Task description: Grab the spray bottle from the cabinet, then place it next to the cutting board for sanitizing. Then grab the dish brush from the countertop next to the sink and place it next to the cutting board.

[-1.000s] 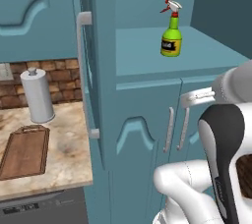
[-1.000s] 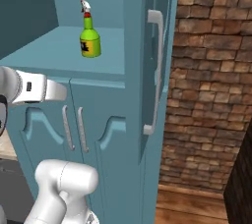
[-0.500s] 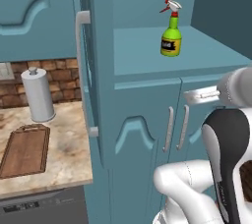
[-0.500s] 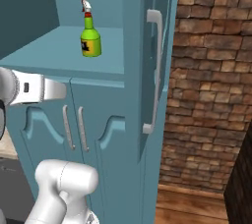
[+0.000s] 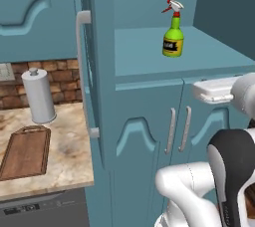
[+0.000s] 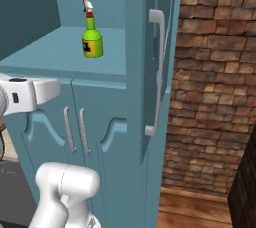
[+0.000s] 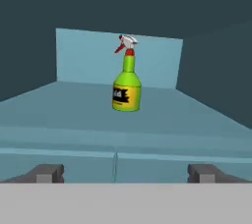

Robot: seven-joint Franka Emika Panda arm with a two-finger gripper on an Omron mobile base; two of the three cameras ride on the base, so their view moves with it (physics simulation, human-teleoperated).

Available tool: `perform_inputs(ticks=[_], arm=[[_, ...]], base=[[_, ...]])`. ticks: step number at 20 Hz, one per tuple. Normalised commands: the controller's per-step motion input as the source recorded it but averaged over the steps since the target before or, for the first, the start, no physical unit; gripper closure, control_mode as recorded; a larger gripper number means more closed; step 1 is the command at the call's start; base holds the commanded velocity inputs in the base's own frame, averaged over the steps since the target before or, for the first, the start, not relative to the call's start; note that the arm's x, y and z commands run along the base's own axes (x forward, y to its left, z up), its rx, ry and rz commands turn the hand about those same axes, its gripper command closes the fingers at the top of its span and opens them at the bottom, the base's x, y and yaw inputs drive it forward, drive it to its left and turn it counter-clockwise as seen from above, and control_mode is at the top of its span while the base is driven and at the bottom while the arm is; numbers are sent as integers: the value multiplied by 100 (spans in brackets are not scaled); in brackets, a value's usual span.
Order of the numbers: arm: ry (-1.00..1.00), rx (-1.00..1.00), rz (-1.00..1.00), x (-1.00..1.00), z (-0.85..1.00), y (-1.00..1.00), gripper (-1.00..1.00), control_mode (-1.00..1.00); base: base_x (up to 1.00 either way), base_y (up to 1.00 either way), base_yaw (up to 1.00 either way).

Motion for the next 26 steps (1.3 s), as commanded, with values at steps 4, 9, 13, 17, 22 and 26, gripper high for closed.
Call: perform_inputs(ticks=[4,9,13,17,22,26], arm=[[-21,7,0,-8,66,0,-100,-100],[-19,2,0,0,53,0,-100,-100],[-3,0,-1,9,40,-1,-100,-100],[-3,0,0,14,22,-17,-100,-100],[0,0,0,25,4,-6,-100,-100],[13,0,0,26,7,0,-100,-100]], base=[[0,0,0],[0,0,0],[0,0,0],[0,0,0],[0,0,0],[0,0,0]])
